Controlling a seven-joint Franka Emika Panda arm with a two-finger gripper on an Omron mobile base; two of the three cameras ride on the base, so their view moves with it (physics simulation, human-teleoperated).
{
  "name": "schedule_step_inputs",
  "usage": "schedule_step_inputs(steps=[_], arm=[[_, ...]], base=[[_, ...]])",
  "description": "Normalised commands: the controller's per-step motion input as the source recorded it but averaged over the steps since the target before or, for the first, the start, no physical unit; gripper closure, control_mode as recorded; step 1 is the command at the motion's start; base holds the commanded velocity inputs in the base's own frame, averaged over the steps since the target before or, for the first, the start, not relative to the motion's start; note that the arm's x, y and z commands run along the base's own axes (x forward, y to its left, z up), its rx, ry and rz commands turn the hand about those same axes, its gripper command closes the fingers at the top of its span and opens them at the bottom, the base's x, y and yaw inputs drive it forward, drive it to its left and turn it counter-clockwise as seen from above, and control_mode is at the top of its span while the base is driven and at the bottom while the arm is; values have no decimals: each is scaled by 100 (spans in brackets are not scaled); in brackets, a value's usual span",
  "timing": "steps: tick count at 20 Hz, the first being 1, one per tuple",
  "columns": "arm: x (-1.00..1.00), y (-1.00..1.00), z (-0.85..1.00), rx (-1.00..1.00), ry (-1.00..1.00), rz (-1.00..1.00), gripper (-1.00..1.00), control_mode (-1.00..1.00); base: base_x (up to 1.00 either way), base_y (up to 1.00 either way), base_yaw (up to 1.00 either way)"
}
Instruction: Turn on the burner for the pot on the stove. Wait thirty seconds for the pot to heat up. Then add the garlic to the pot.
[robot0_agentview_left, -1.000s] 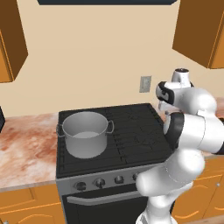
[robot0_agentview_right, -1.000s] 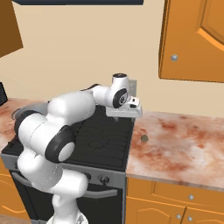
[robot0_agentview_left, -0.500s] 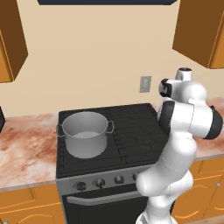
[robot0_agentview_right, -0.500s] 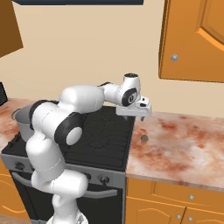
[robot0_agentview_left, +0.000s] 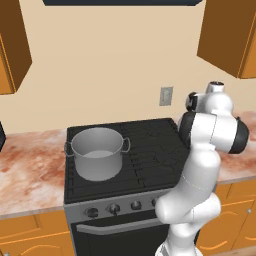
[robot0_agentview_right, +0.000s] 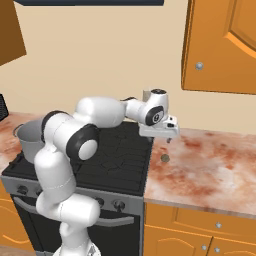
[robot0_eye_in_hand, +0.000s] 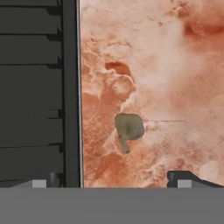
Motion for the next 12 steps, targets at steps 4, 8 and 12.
schedule_step_inputs(steps=[4,8,12], arm=[[0,-7,-31,0,0,0,-100,-100],[3,0,-26,0,0,0,-100,-100],[11,-11,-24,0,0,0,-100,-100]], base=[[0,0,0],[0,0,0],[0,0,0]])
